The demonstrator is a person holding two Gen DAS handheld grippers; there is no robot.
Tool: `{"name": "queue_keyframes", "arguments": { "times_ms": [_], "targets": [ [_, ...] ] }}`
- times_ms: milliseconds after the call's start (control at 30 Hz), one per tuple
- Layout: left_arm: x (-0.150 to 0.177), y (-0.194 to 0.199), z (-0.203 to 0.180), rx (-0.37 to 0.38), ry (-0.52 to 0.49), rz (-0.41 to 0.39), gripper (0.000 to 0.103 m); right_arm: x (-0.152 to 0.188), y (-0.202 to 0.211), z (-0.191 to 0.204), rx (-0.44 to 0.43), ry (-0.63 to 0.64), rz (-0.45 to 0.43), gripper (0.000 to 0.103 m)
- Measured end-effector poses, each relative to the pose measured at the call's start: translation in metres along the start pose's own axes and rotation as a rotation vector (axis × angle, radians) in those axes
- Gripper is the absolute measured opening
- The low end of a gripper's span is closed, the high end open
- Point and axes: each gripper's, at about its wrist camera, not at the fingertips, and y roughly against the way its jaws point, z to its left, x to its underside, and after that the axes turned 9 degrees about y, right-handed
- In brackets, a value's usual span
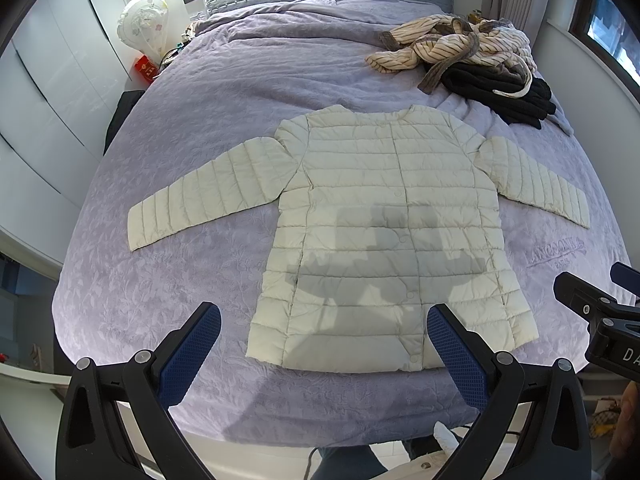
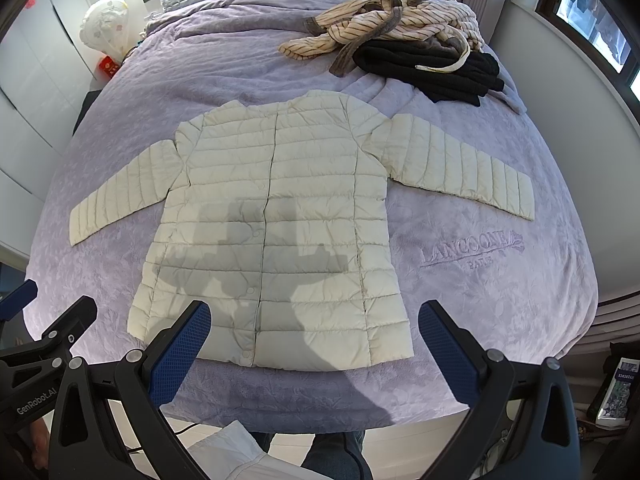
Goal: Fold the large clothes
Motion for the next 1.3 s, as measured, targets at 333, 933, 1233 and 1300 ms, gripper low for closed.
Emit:
{"name": "queue_keyframes", "arguments": {
  "times_ms": [333,933,1233,1300],
  "targets": [
    [-0.003,0.0,-0.005,0.003,0.001,0.0,0.103,0.0,-0.001,0.001,0.0,0.0,0.001,0.103],
    [0.003,-0.006,0.001,0.019,0.015,0.021,0.103,0.002,-0.009,0.005,0.005,0.003,0.014,0.103],
    [-0.009,-0.022,0.041,0.043,0.07,0.045,0.103,-0.011,-0.024,0.029,-0.019,-0.001,0.049,0.103],
    [-0.012,-0.027,0.054,0.041,0.089,0.052,0.103,-0.015,-0.028,0.035,-0.029,-0.006,0.057,0.103]
  ]
}}
